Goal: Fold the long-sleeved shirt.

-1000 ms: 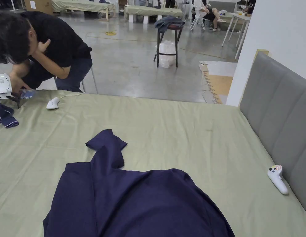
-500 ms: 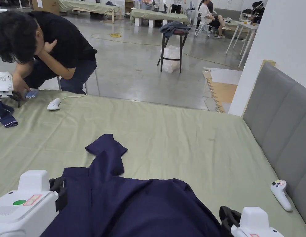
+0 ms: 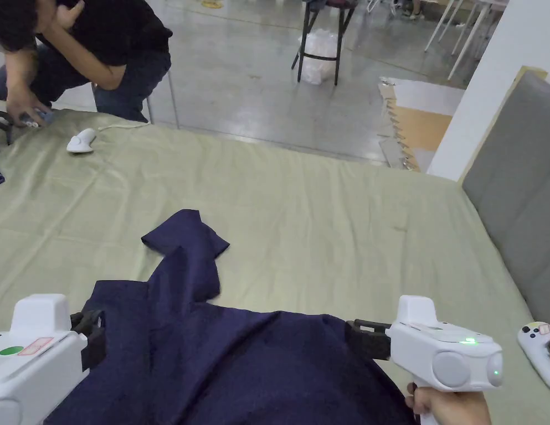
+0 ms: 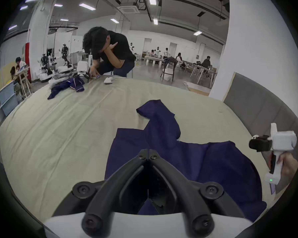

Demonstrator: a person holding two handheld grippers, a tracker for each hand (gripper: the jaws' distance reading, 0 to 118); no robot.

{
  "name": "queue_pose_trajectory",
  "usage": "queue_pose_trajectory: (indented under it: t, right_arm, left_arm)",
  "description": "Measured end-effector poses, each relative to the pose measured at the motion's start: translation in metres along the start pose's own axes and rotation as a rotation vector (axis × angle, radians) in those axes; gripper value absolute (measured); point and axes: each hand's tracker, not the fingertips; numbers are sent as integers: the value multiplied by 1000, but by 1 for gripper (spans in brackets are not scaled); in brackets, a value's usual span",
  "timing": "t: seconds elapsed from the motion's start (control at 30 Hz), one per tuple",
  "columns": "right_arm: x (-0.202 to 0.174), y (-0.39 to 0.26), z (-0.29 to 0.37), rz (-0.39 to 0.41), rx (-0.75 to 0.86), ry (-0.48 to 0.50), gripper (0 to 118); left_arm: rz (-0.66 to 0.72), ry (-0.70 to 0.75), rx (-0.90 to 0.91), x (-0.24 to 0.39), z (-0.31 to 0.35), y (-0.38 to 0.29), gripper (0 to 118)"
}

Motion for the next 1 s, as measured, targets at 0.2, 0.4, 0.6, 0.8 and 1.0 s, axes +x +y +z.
queue_pose_trajectory:
  t: [0.2,0.4,0.6,0.8,1.0]
  right_arm:
    - [-9,-10,-46,46,-83,32,92]
    - [-6,-19,-47,30,-99,115,4]
    - [15,-23,-44,-80,-44,130,3]
    - [11,-27,-50,-68,-54,136,3]
    - [15,-34,-48,-95,-56,162,3]
  left_arm:
    - [45,5,-43,-7,-14,-1,4]
    - [66,-2,-61,-28,-25,8,17]
    - [-34,9,-157,-72,-94,46,103]
    - [116,-132,-411,-83,-176,72,109]
    - [75,-156,-450,-66,-203,64,103]
